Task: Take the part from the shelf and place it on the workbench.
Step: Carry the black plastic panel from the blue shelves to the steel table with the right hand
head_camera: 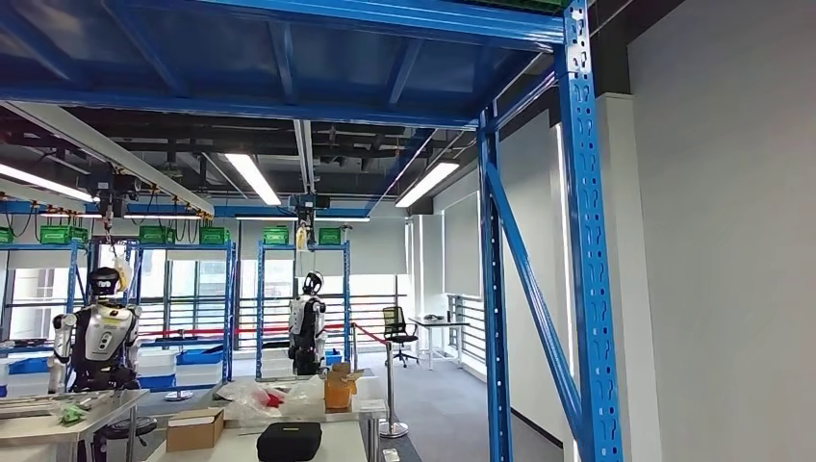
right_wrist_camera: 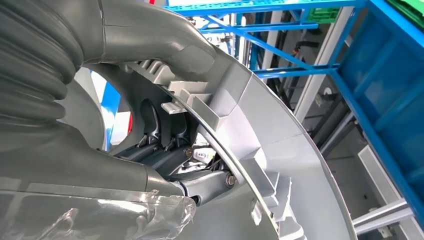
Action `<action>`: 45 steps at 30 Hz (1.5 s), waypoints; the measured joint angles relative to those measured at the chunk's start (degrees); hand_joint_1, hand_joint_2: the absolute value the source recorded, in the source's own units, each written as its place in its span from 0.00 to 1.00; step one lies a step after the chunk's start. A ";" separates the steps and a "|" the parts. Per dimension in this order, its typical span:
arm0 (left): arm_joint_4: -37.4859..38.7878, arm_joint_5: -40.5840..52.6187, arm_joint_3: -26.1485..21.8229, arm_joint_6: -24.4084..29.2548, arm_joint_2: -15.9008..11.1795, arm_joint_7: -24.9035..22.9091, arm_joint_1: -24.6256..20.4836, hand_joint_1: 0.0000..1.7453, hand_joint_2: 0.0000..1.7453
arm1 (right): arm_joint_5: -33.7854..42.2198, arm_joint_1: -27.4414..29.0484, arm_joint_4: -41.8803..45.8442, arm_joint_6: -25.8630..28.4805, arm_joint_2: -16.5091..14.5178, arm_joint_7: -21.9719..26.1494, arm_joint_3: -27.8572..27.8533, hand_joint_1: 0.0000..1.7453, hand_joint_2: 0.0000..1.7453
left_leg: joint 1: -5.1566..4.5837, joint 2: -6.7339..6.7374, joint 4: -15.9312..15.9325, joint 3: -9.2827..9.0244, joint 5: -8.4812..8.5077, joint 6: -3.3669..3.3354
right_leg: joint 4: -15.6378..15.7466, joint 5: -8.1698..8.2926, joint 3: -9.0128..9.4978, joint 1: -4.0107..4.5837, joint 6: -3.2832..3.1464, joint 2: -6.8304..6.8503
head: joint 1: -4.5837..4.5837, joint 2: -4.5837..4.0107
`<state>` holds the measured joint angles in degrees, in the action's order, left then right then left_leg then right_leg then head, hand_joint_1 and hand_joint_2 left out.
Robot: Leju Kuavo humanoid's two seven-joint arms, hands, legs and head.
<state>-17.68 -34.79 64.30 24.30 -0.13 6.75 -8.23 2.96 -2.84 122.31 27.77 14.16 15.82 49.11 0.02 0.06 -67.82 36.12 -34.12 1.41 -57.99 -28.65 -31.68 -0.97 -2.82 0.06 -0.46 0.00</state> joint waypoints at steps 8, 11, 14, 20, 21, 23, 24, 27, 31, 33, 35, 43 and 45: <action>-0.03 -0.04 0.02 -0.05 -0.11 0.00 0.00 0.00 1.00 | 0.10 0.05 0.00 0.06 0.00 0.02 0.00 1.00 1.00 | -0.14 -0.05 10.27 -8.20 3.72 -1.23 | -0.65 1.27 -1.74 0.28 1.02 -0.10 | -0.14 0.00; -0.10 -0.16 0.01 -0.07 -0.15 -0.08 0.04 0.00 1.00 | 0.26 0.05 0.00 0.16 0.01 0.03 -0.01 1.00 1.00 | -0.35 0.01 11.33 -7.84 4.29 -2.05 | -0.53 1.84 -2.22 0.05 2.24 -0.07 | -0.08 0.00; -0.28 -0.26 0.00 -0.07 -0.10 -0.15 -0.03 0.00 1.00 | 0.36 0.06 -0.01 0.20 0.06 0.08 -0.07 1.00 1.00 | -0.06 0.19 12.01 -7.09 5.60 -2.90 | -5.31 -2.31 -4.24 -0.12 2.96 -0.14 | 0.13 0.00; -0.43 -0.41 0.00 0.01 -0.09 -0.15 0.09 0.00 1.00 | 0.68 0.22 -0.02 0.42 0.11 0.10 -0.09 1.00 1.00 | -0.18 0.27 10.90 -4.57 6.69 -2.92 | -9.51 -4.16 -3.18 -0.17 3.27 -0.11 | 0.54 0.00; -0.44 -0.42 0.00 0.02 -0.08 -0.15 0.09 0.00 1.00 | 0.73 0.19 -0.02 0.43 0.11 0.11 -0.09 1.00 1.00 | -0.26 0.26 10.59 -4.26 6.75 -2.74 | -5.67 -3.00 -0.91 -0.13 3.08 -0.11 | 0.56 0.00; -0.46 -0.43 -0.01 0.03 -0.08 -0.16 0.04 0.00 1.00 | 0.84 0.18 -0.01 0.46 0.11 0.17 -0.09 1.00 1.00 | -0.46 0.24 9.96 -3.65 6.92 -2.24 | -0.89 -1.90 1.52 0.04 2.45 -0.22 | 0.53 0.00; -0.46 -0.44 -0.01 0.04 -0.09 -0.17 0.03 0.00 1.00 | 0.88 0.19 -0.01 0.49 0.11 0.20 -0.09 1.00 1.00 | -0.51 0.23 9.81 -3.39 7.09 -1.88 | -0.36 -1.95 1.56 0.18 2.10 -0.29 | 0.49 0.00; -0.46 -0.48 0.02 0.00 -0.14 -0.28 0.09 0.00 1.00 | 1.01 0.22 0.00 0.54 0.11 0.22 -0.09 1.00 1.00 | -0.30 0.13 9.32 -2.92 6.90 -0.89 | -0.18 -1.08 0.97 0.10 0.97 -0.26 | 0.37 0.00; -0.48 -0.49 0.04 -0.04 -0.19 -0.33 0.16 0.00 1.00 | 1.03 0.22 -0.01 0.54 0.10 0.23 -0.08 1.00 1.00 | 0.23 0.02 -1.43 0.63 -0.67 0.32 | -0.05 0.00 -0.10 -0.08 0.13 -0.02 | -0.01 0.00; -0.48 -0.49 0.05 -0.07 -0.19 -0.33 0.24 0.00 1.00 | 1.05 0.26 -0.02 0.54 0.11 0.22 -0.07 1.00 1.00 | 0.35 0.02 -5.09 1.13 -2.04 0.47 | -0.27 0.39 -0.82 -0.03 0.15 0.01 | -0.11 0.00; -0.48 -0.49 0.08 -0.11 -0.19 -0.33 0.25 0.00 1.00 | 1.08 0.27 -0.02 0.54 0.10 0.22 -0.05 1.00 1.00 | 0.35 0.00 -0.57 -2.22 0.45 0.17 | -0.54 0.71 -1.40 0.01 0.32 -0.07 | -0.19 0.00; -0.54 -0.51 0.07 -0.14 -0.15 -0.31 0.07 0.00 1.00 | 1.39 0.24 0.00 0.55 0.12 0.22 -0.11 1.00 1.00 | -0.30 0.09 11.88 -7.74 4.95 -2.34 | -1.63 0.83 -2.88 -0.21 2.83 -0.13 | -0.01 0.00; -0.63 -0.51 0.07 -0.15 -0.09 -0.31 0.01 0.00 1.00 | 1.71 0.27 -0.01 0.57 0.15 0.22 -0.16 1.00 1.00 | -0.15 0.22 12.16 -7.03 5.79 -2.81 | -6.68 -3.17 -4.88 -0.26 3.20 -0.16 | 0.17 0.00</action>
<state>-18.31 -35.30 64.37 24.15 -0.22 6.45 -8.22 4.67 -2.57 122.31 28.34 14.32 16.04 48.95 -0.13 0.29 -55.66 29.09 -28.32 -1.40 -64.67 -31.82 -36.56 -1.23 0.38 -0.10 -0.29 0.00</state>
